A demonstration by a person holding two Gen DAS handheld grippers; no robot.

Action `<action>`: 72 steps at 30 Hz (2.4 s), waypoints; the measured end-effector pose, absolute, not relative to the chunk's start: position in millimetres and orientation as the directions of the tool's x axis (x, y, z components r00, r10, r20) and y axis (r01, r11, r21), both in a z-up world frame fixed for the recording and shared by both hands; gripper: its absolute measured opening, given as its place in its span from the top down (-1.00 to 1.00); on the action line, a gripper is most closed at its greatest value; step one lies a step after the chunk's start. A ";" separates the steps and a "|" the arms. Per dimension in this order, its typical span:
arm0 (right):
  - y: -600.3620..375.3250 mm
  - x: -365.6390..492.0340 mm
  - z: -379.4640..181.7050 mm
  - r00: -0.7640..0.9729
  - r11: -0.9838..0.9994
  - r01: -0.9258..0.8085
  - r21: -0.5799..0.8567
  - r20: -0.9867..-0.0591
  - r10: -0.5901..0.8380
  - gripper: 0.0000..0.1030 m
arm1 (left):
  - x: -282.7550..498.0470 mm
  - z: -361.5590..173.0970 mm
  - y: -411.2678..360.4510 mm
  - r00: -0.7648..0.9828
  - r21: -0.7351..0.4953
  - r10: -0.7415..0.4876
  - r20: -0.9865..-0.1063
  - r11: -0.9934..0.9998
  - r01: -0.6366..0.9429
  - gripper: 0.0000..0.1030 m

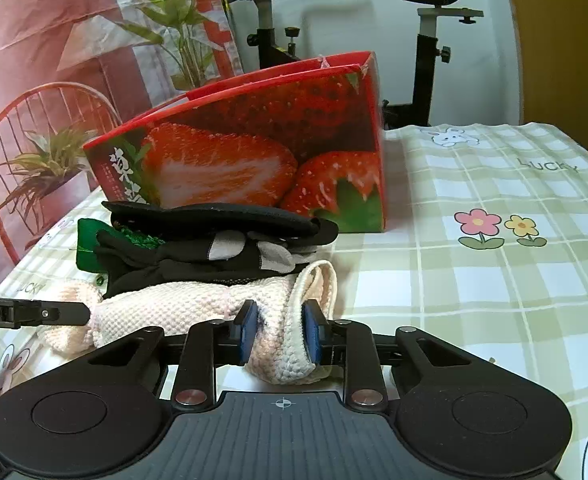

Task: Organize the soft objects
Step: 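Close both grippers on the cream knit towel, then lift the cream towel with both grippers and carry it toward the box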

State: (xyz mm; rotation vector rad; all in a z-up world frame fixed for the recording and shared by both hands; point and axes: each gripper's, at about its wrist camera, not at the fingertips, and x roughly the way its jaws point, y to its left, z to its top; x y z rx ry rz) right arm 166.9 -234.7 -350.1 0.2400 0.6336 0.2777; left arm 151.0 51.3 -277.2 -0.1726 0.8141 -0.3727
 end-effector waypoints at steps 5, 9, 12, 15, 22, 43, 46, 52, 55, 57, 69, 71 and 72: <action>-230.0 163.7 -349.2 0.763 0.936 -0.197 0.292 -0.554 0.334 0.59 | 150.9 -277.4 51.1 0.627 -0.291 -0.388 -0.676 0.921 0.258 -0.10; -227.1 162.5 -347.6 0.755 0.936 -0.209 0.282 -0.562 0.338 0.61 | 150.6 -277.6 51.3 0.627 -0.290 -0.388 -0.676 0.922 0.257 -0.09; -224.7 160.6 -345.9 0.755 0.938 -0.216 0.271 -0.564 0.336 0.65 | 150.4 -277.3 52.7 0.623 -0.303 -0.402 -0.671 0.916 0.264 0.08; -222.5 158.5 -344.2 0.754 0.938 -0.226 0.262 -0.563 0.339 0.68 | 147.2 -274.1 48.6 0.628 -0.283 -0.402 -0.666 0.915 0.286 0.28; -223.4 153.1 -334.1 0.764 0.936 -0.237 0.259 -0.546 0.344 0.71 | 143.5 -267.6 49.0 0.643 -0.279 -0.407 -0.649 0.913 0.296 0.46; -227.7 138.4 -325.1 0.765 0.944 -0.205 0.257 -0.560 0.318 0.73 | 131.0 -258.7 58.3 0.647 -0.310 -0.435 -0.626 0.900 0.305 0.69; -228.2 140.0 -328.0 0.761 0.946 -0.199 0.257 -0.568 0.314 0.73 | 133.5 -263.1 57.3 0.635 -0.310 -0.430 -0.642 0.903 0.298 0.69; -230.2 143.4 -336.3 0.746 0.944 -0.182 0.274 -0.587 0.314 0.73 | 138.1 -273.8 62.2 0.611 -0.342 -0.430 -0.665 0.902 0.262 0.69; -230.6 144.5 -338.6 0.744 0.943 -0.179 0.280 -0.589 0.316 0.73 | 139.6 -276.8 63.3 0.603 -0.353 -0.433 -0.670 0.901 0.254 0.68; -230.6 144.7 -339.1 0.744 0.943 -0.179 0.281 -0.589 0.316 0.73 | 140.0 -277.2 62.8 0.602 -0.353 -0.434 -0.670 0.900 0.256 0.68; -233.5 133.8 -304.7 0.808 0.935 -0.228 0.271 -0.484 0.337 0.73 | 127.0 -243.4 57.4 0.678 -0.304 -0.445 -0.585 0.896 0.325 0.77; -234.9 131.4 -292.8 0.822 0.934 -0.238 0.268 -0.457 0.340 0.73 | 123.7 -230.1 57.4 0.695 -0.297 -0.451 -0.559 0.892 0.341 0.77; -235.6 130.3 -287.0 0.829 0.934 -0.242 0.264 -0.444 0.340 0.73 | 122.0 -223.1 57.0 0.704 -0.291 -0.453 -0.547 0.891 0.348 0.77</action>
